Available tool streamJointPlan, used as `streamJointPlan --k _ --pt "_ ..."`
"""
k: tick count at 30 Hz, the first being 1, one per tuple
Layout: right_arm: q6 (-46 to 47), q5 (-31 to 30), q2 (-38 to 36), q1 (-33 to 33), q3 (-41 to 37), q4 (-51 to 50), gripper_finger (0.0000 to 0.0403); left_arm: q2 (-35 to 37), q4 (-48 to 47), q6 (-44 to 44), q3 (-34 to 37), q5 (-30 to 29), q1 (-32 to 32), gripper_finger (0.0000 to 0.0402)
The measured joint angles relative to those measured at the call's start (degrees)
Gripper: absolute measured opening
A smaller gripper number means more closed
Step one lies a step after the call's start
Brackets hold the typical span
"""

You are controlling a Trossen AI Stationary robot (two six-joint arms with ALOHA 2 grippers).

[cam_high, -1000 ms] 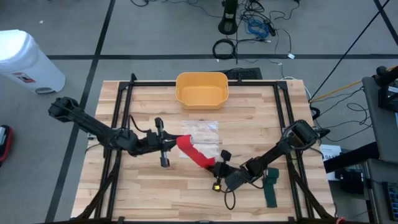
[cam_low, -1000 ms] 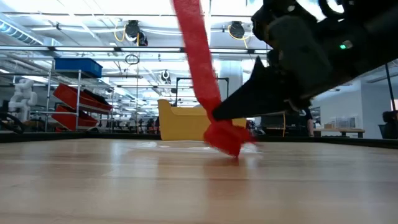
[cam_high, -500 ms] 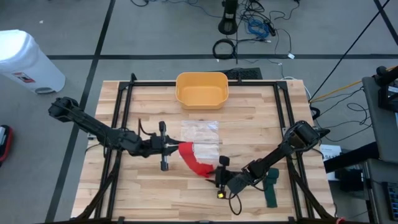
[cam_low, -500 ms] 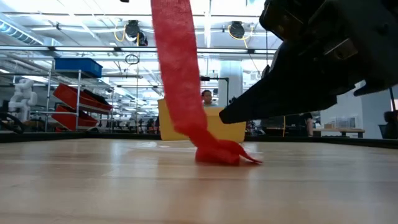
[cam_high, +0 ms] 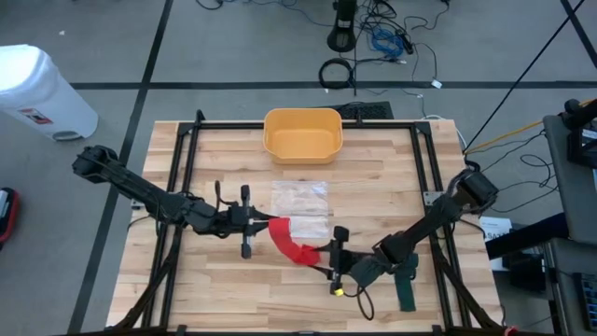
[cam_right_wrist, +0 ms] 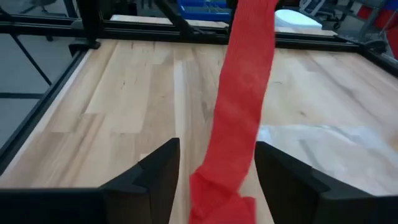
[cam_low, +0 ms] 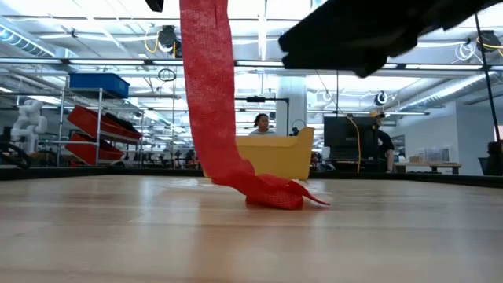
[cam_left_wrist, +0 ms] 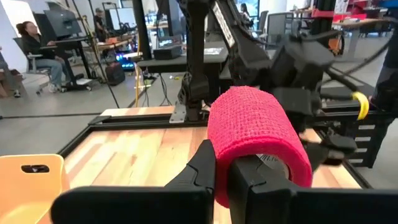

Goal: Roll bandage
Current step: Roll the red bandage

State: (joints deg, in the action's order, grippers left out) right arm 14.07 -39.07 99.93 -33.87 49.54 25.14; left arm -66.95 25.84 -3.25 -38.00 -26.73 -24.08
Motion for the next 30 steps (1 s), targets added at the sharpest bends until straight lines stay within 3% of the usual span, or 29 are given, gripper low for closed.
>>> streamJointPlan --k 9,15,19,23,30 --pt "-0.2 -0.4 -6.0 0.0 0.0 -8.9 0.0192 0.0 -3.0 0.6 0.2 1.1 0.0 0.0012" --pt "-0.9 -3.0 -9.4 0.7 -4.2 -8.6 0.0191 -0.6 -3.0 1.5 1.9 1.3 0.7 0.0012" --pt "0.0 -2.6 -12.7 2.0 -13.3 4.0 0.0191 -3.1 -2.7 2.0 2.0 1.5 1.3 0.0012" --pt "0.6 5.2 -13.7 5.1 -21.6 19.9 0.0191 -7.0 -1.6 2.9 2.0 4.0 3.3 0.0012" --pt "1.3 12.6 -12.1 10.0 -22.8 21.8 0.0191 -13.8 7.4 3.0 2.1 9.0 6.8 0.0012"
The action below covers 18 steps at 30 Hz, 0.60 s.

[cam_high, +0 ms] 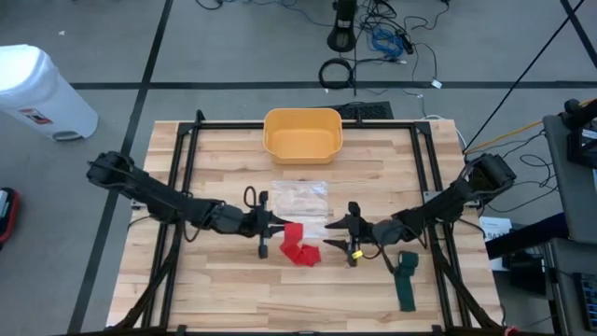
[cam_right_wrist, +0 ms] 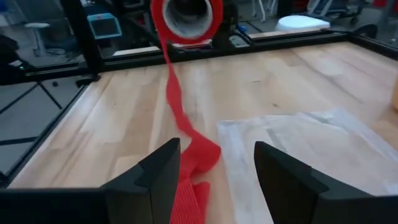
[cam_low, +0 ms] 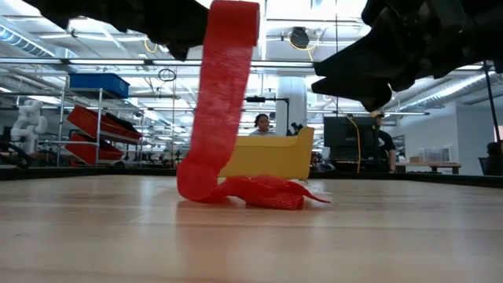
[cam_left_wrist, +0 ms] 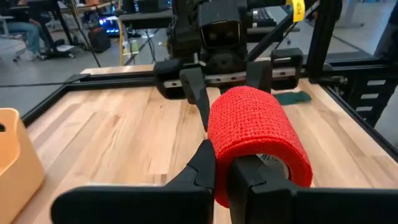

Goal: Roll bandage
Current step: Roll the red bandage

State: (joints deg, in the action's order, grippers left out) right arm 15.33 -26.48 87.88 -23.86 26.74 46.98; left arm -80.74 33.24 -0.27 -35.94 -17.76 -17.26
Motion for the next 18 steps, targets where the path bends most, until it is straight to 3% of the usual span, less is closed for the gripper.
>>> streamJointPlan --k 9,18 --pt "-3.2 3.0 0.0 3.3 0.2 2.5 0.0191 -5.2 9.5 0.0 0.0 3.0 3.6 0.0012" --pt "-4.2 5.9 0.2 4.9 0.2 4.0 0.0189 -7.1 13.1 0.0 0.0 3.3 5.4 0.0012"
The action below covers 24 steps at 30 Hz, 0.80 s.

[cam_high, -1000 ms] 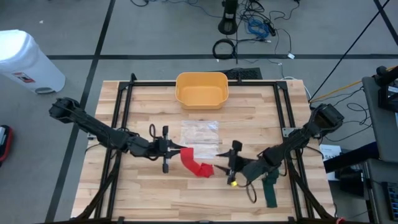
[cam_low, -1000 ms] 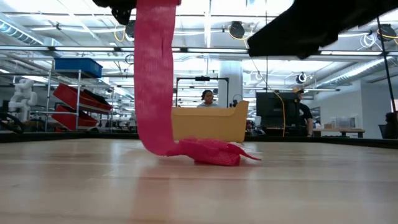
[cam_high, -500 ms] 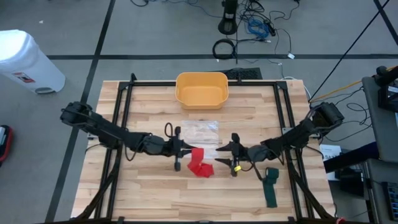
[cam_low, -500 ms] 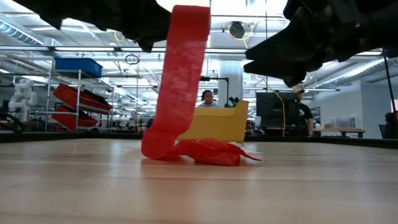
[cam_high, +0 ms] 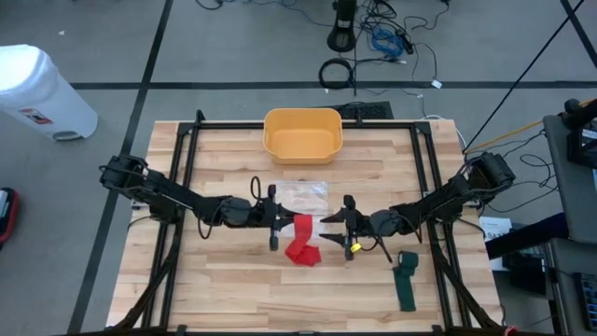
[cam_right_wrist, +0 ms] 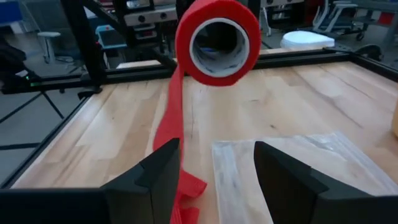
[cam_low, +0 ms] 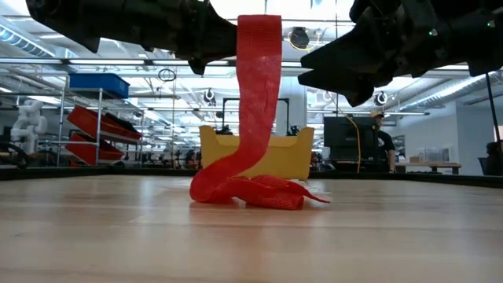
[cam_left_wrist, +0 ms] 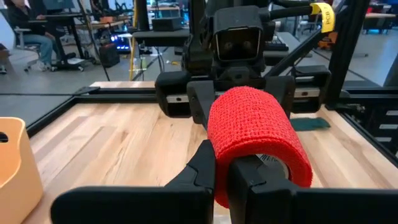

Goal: Roll bandage
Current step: Roll the red bandage

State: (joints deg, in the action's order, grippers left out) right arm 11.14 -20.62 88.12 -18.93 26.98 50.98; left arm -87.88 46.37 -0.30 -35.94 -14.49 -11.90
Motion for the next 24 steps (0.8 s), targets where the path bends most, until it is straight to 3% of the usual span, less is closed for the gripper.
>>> streamJointPlan --k 12,24 --pt "0.2 1.7 10.5 2.2 0.1 11.3 0.0142 0.0 -0.1 0.0 -0.3 1.0 2.2 0.0012" --pt "0.9 4.5 17.9 4.0 2.9 15.6 0.015 0.0 -0.9 -0.1 -0.3 1.1 2.5 0.0012"
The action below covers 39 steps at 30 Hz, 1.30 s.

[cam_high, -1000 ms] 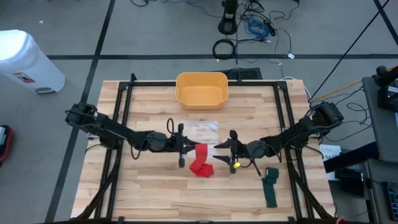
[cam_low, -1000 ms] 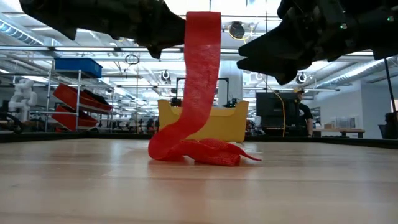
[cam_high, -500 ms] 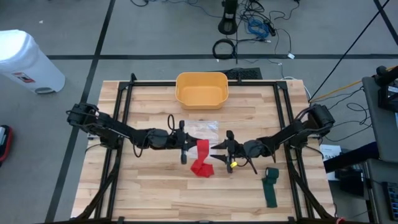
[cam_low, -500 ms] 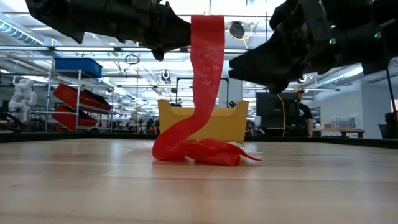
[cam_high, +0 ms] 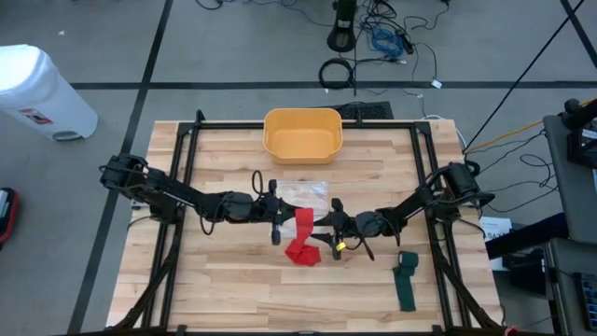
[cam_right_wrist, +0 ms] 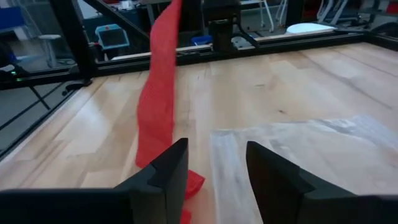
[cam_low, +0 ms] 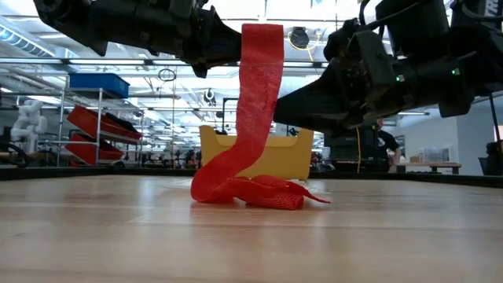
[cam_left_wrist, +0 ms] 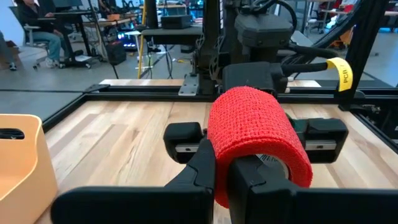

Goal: Roll bandage
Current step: Roll the red bandage

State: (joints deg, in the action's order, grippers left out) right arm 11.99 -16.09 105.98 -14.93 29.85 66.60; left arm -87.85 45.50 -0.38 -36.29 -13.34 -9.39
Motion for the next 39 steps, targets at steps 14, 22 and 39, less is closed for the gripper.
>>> streamJointPlan --k 14,22,39 --pt "-1.2 4.3 0.2 0.4 1.6 -3.6 0.0135 0.0 -0.2 -0.4 0.0 0.0 0.3 0.0014" --pt "-0.2 8.3 -1.0 0.3 1.5 -4.8 0.0174 0.0 -1.4 -0.5 0.0 0.0 0.3 0.0013" --pt "2.3 9.9 -1.4 0.3 1.4 1.4 0.0201 3.1 -4.7 -1.6 0.0 -0.2 0.4 0.0013"
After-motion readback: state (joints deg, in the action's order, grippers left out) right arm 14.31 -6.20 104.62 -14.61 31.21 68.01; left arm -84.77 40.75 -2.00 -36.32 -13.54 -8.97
